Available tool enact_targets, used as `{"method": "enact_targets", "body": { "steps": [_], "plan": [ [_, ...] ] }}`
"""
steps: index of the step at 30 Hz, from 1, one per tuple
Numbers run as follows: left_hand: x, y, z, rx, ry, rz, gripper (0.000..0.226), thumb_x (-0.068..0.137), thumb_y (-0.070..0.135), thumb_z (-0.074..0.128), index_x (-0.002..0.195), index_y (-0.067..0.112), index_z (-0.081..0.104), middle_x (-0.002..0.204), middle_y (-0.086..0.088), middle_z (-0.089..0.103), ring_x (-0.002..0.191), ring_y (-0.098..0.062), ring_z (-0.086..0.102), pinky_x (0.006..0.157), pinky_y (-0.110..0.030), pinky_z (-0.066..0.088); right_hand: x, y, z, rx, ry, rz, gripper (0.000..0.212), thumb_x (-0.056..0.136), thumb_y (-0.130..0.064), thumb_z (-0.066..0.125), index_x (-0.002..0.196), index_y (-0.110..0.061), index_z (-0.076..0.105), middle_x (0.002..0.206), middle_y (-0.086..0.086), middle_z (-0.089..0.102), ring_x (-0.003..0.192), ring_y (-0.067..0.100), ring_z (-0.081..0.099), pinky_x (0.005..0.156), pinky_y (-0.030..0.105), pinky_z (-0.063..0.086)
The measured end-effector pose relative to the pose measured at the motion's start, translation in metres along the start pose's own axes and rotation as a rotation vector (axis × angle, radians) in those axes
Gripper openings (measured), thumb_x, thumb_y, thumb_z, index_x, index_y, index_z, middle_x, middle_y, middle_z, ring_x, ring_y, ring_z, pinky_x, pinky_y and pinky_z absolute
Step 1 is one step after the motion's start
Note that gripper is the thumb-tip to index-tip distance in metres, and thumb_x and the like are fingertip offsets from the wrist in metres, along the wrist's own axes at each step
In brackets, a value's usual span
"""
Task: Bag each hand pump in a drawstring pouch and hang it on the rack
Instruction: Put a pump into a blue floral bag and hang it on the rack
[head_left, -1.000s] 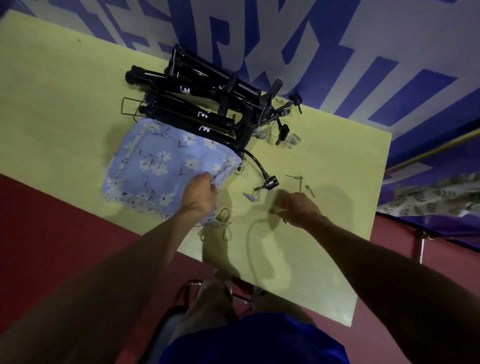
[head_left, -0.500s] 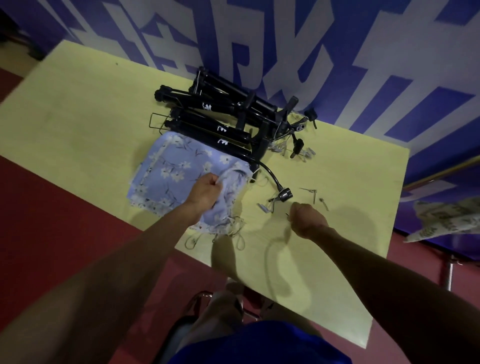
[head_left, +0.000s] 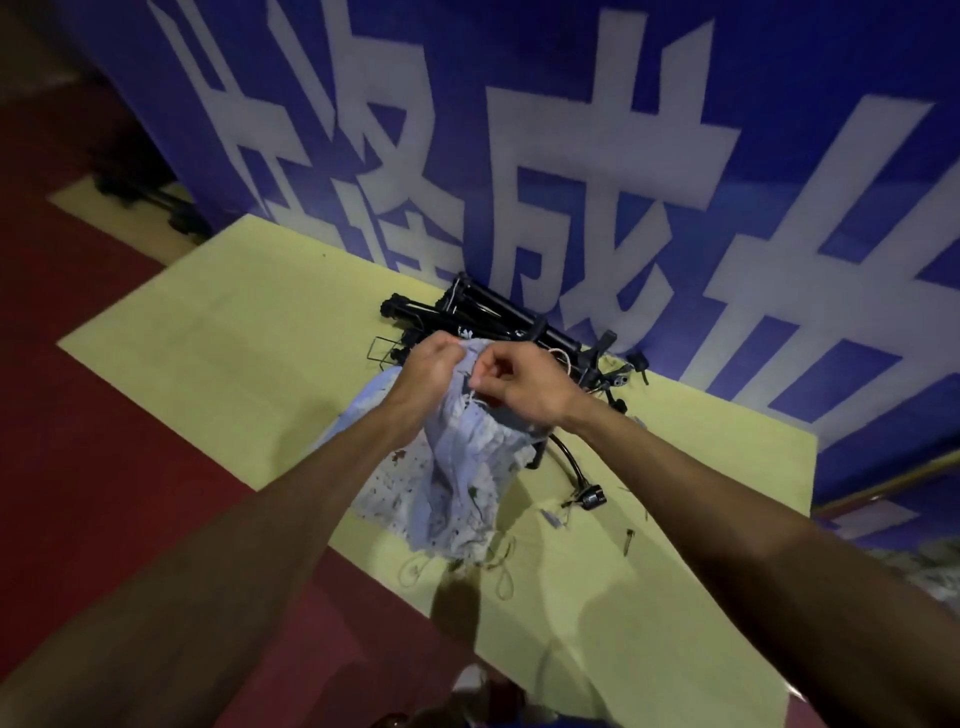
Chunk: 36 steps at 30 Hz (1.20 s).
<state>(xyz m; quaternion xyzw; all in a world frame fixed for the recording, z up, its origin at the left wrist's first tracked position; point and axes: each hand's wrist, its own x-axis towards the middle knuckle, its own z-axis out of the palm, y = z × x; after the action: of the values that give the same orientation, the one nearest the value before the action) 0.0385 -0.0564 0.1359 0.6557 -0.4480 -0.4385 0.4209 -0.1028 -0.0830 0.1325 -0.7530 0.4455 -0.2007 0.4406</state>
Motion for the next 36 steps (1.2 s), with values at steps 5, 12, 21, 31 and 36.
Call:
{"method": "enact_targets", "body": {
  "steps": [5, 12, 21, 31, 36],
  "plan": [
    [0.003, 0.015, -0.031, 0.031, 0.004, 0.079, 0.021, 0.097, 0.019, 0.047, 0.077, 0.014, 0.051, 0.081, -0.012, 0.052, 0.076, -0.018, 0.047, 0.07, -0.032, 0.04, 0.022, -0.024, -0.007, -0.278, -0.057, -0.076, 0.005, 0.086, -0.017, 0.068, 0.085, -0.012, 0.066, 0.08, -0.005, 0.065, 0.074, 0.008, 0.059, 0.069, 0.017, 0.042],
    [0.026, 0.045, -0.08, 0.078, 0.203, 0.187, 0.016, 0.091, 0.024, 0.058, 0.08, 0.012, 0.063, 0.08, -0.004, 0.061, 0.075, -0.016, 0.053, 0.066, -0.028, 0.042, 0.056, -0.066, -0.021, -0.384, -0.102, -0.139, 0.011, 0.089, -0.017, 0.063, 0.092, -0.009, 0.07, 0.093, 0.003, 0.071, 0.084, 0.015, 0.063, 0.072, 0.019, 0.048],
    [0.048, 0.025, -0.075, 0.32, 0.162, 0.208, 0.019, 0.09, 0.027, 0.059, 0.088, 0.01, 0.067, 0.075, -0.001, 0.063, 0.066, -0.014, 0.054, 0.059, -0.024, 0.04, 0.069, -0.033, -0.038, -0.039, -0.029, 0.113, 0.011, 0.095, -0.012, 0.055, 0.094, -0.008, 0.065, 0.087, 0.011, 0.069, 0.073, 0.017, 0.067, 0.067, 0.031, 0.06],
    [0.075, -0.055, -0.012, 0.433, -0.053, 0.093, 0.024, 0.098, 0.023, 0.045, 0.094, 0.002, 0.056, 0.076, -0.007, 0.051, 0.073, -0.033, 0.046, 0.068, -0.044, 0.039, 0.072, 0.094, -0.068, -0.469, -0.03, 0.446, 0.023, 0.091, -0.016, 0.058, 0.113, -0.008, 0.06, 0.11, 0.013, 0.062, 0.09, 0.022, 0.053, 0.075, 0.028, 0.041],
    [0.098, -0.062, 0.008, 0.229, -0.04, -0.174, 0.03, 0.098, 0.015, 0.045, 0.07, 0.008, 0.049, 0.064, -0.003, 0.039, 0.058, -0.016, 0.034, 0.071, -0.032, 0.031, 0.105, 0.124, -0.059, -0.55, -0.048, 0.367, 0.036, 0.091, -0.023, 0.059, 0.123, -0.007, 0.052, 0.123, 0.016, 0.054, 0.108, 0.03, 0.051, 0.089, 0.035, 0.043]
  ]
}}
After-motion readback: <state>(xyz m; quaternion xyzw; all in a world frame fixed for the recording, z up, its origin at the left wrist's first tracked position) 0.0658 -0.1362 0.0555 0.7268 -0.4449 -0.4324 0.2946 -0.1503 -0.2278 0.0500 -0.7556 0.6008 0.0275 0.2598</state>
